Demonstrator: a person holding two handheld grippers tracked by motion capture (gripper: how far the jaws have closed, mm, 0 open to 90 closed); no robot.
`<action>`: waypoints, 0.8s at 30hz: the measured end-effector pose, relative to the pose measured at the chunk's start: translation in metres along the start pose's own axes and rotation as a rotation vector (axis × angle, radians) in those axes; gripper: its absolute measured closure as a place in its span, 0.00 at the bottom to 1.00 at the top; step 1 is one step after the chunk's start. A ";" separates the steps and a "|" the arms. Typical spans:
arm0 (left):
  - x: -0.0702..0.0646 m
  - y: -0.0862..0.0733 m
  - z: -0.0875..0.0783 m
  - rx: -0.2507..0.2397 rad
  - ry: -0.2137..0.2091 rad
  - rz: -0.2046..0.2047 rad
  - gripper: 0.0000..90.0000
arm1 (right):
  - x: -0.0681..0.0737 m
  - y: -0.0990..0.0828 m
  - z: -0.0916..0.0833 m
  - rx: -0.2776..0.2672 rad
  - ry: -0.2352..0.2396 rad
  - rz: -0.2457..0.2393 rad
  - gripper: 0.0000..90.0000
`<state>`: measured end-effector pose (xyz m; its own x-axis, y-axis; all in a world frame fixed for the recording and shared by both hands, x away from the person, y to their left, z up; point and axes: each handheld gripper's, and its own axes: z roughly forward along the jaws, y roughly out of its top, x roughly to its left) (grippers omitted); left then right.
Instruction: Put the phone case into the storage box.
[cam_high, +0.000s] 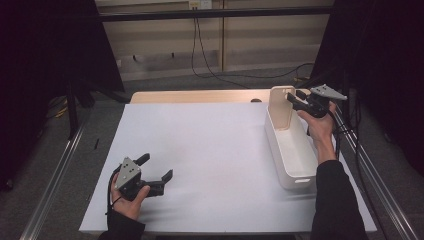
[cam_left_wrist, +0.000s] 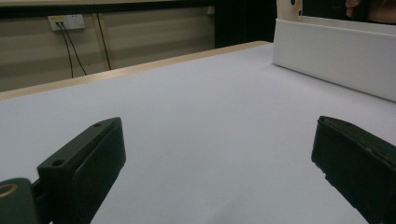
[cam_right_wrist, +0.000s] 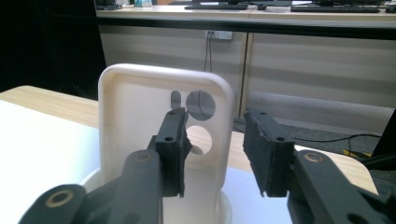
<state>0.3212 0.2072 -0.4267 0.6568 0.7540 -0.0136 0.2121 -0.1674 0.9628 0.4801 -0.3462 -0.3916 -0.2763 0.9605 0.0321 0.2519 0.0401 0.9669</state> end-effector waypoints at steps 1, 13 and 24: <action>0.000 0.000 0.000 -0.001 0.001 0.000 0.03 | 0.000 0.001 0.000 -0.001 -0.009 -0.006 0.61; 0.001 -0.001 -0.001 0.007 0.007 -0.004 0.03 | 0.006 0.006 -0.003 -0.027 0.010 0.026 0.21; 0.001 -0.001 -0.001 0.004 -0.009 0.012 0.03 | 0.009 0.009 -0.007 -0.003 -0.040 0.007 0.00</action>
<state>0.3207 0.2087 -0.4276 0.6659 0.7461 -0.0049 0.2074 -0.1789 0.9618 0.4737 -0.3389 -0.3805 -0.2376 0.9709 0.0288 0.2504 0.0326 0.9676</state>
